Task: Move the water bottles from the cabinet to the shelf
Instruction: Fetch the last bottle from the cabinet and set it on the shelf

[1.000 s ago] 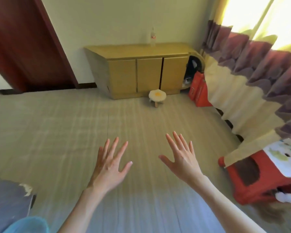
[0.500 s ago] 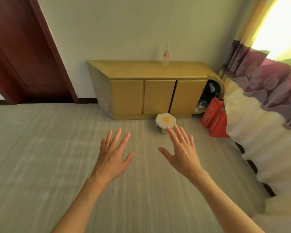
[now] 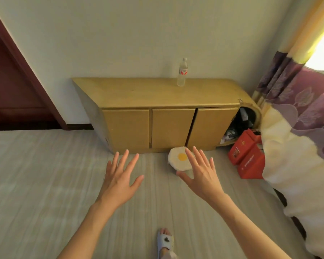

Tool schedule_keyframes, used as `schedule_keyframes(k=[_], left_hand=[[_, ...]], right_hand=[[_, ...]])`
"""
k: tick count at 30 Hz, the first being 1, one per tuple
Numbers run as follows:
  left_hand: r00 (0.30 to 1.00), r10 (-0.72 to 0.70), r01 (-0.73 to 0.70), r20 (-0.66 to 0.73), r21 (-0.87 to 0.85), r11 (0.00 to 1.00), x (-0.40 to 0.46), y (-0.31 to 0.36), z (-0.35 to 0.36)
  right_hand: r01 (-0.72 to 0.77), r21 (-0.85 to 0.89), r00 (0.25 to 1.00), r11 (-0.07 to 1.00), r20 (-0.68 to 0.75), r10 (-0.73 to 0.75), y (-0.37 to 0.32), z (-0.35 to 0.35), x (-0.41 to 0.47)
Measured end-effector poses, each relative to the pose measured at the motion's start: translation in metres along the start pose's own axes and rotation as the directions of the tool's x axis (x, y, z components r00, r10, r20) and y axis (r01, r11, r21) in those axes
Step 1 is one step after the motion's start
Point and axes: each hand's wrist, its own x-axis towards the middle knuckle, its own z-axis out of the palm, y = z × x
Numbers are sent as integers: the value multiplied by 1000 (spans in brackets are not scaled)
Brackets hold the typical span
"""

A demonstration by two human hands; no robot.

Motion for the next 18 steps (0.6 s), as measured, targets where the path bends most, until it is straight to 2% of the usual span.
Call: schedule_keyframes(k=[6,13,18], left_hand=[[1000,-17,17,-12,-45,999,125,4,1],[991,-43,47,125,-30,998,245,-28,31],[985,69,-59,157,-65,996,370,-45,44]], right_hand=[[38,33,999,999,18,-38,30,-15,141],[1,38,995,999,99,-5,59,10,264],[-69,48,997,996,45,67,75,19,371]])
